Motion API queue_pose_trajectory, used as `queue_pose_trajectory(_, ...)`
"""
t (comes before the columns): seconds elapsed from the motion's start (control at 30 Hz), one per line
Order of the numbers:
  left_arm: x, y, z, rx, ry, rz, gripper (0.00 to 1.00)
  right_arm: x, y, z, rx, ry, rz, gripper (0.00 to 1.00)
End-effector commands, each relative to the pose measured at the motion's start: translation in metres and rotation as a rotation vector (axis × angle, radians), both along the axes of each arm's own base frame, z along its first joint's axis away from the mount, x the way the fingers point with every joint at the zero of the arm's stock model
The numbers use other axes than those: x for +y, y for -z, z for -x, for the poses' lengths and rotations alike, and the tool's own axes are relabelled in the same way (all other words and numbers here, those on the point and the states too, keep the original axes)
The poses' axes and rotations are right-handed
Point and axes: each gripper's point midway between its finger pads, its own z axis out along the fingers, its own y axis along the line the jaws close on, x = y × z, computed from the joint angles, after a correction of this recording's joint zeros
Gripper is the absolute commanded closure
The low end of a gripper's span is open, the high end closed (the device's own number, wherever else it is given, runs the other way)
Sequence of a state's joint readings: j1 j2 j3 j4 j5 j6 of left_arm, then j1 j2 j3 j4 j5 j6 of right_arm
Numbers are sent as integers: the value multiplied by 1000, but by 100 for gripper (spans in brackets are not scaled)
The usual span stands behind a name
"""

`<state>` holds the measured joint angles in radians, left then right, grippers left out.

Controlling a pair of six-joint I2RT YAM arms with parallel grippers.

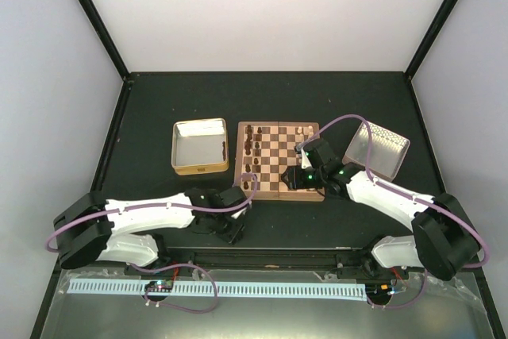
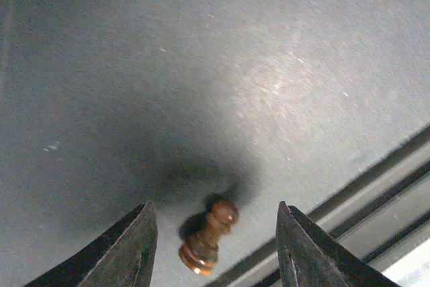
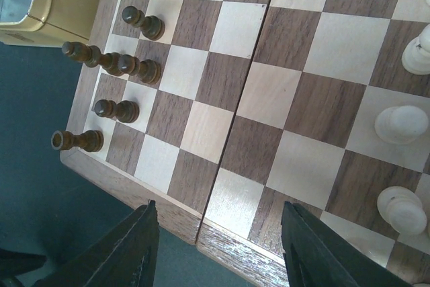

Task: Set up the chess pieces on the board
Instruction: Pick up the chess piece from the storage box.

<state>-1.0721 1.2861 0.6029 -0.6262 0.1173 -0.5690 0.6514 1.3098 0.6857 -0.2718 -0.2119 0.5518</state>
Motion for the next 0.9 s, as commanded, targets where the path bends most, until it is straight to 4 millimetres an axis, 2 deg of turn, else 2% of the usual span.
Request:
queue_pose_trajectory(0.0,-11,-18,12,6,107,39,50,0,4,0,1,6,7,48)
queue_pose_trajectory(0.2,1,-7,21,30,121,-68,52,-2,6,0,5,13,10,49)
queue_pose_trajectory(0.37,8,1,19,27,105,-131,53,-2,6,0,9,17,12,49)
queue_pose_trajectory(0.57,10,5,20,26,111,-157,71,-3,6,1,9,21,15,49)
queue_pose_trajectory(0.73,8,5,15,-3,108,-157,76,-4,6,1,9,25,11,49)
queue_pose_trajectory(0.87,7,7,14,-9,111,-157,85,-1,0,3,-11,6,-17,49)
